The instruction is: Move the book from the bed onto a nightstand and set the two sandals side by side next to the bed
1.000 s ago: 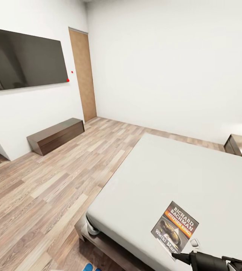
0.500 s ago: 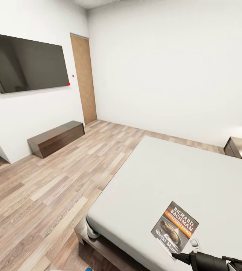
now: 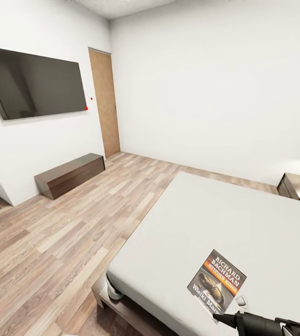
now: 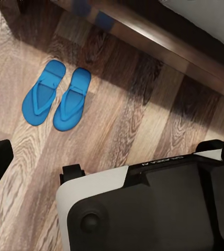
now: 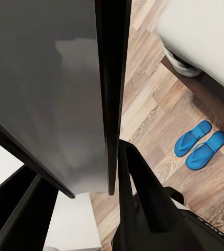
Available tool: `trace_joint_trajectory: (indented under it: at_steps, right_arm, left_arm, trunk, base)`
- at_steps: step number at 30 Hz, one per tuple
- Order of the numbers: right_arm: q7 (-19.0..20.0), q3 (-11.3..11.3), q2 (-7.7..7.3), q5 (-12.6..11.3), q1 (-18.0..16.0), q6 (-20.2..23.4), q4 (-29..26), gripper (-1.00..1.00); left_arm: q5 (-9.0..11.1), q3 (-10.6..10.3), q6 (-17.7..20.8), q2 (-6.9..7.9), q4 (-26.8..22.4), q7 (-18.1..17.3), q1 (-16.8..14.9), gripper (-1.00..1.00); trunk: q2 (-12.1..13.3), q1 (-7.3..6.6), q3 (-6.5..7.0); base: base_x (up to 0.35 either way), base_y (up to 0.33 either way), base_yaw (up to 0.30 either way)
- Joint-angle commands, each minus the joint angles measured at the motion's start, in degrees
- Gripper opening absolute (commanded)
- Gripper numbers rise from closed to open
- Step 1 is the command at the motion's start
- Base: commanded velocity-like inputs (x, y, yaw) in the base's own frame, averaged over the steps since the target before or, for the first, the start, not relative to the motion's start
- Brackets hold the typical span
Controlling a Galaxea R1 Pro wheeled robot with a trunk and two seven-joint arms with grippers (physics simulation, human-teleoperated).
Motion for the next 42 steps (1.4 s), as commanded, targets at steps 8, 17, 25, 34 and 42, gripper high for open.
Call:
trace_joint_trajectory:
  at_steps: [8, 17, 25, 34, 42]
  right_arm:
    - [0.13, 0.35, -0.06, -0.59, -0.06, 0.60, -0.02, -1.00]
    - [0.12, 0.40, -0.06, -0.59, -0.06, 0.60, -0.02, -1.00]
    - [0.07, 0.41, -0.06, -0.59, -0.06, 0.60, -0.02, -1.00]
    - [0.03, 0.42, -0.06, -0.59, -0.06, 0.60, -0.02, -1.00]
    - [-0.34, 0.43, -0.06, -0.59, -0.06, 0.60, -0.02, -1.00]
  left_arm:
    - [-0.60, 0.42, -0.28, 0.02, 0.05, -0.13, -0.05, 1.00]
    - [-0.60, 0.42, -0.28, 0.02, 0.05, -0.13, -0.05, 1.00]
    - [-0.60, 0.42, -0.28, 0.02, 0.05, -0.13, -0.05, 1.00]
    - [-0.60, 0.42, -0.28, 0.01, 0.05, -0.13, -0.05, 1.00]
    - [-0.60, 0.42, -0.28, 0.02, 0.05, -0.13, -0.05, 1.00]
  trunk:
    - [-0.12, 0.04, 0.62]
    - [-0.12, 0.04, 1.45]
    - [-0.12, 0.04, 2.19]
    - [-0.12, 0.04, 3.02]
    - [-0.12, 0.04, 3.28]
  base:
    - [0.000, 0.000, 0.000]
    - [0.000, 0.000, 0.000]
    - [0.000, 0.000, 0.000]
    - [0.000, 0.000, 0.000]
    - [0.000, 0.000, 0.000]
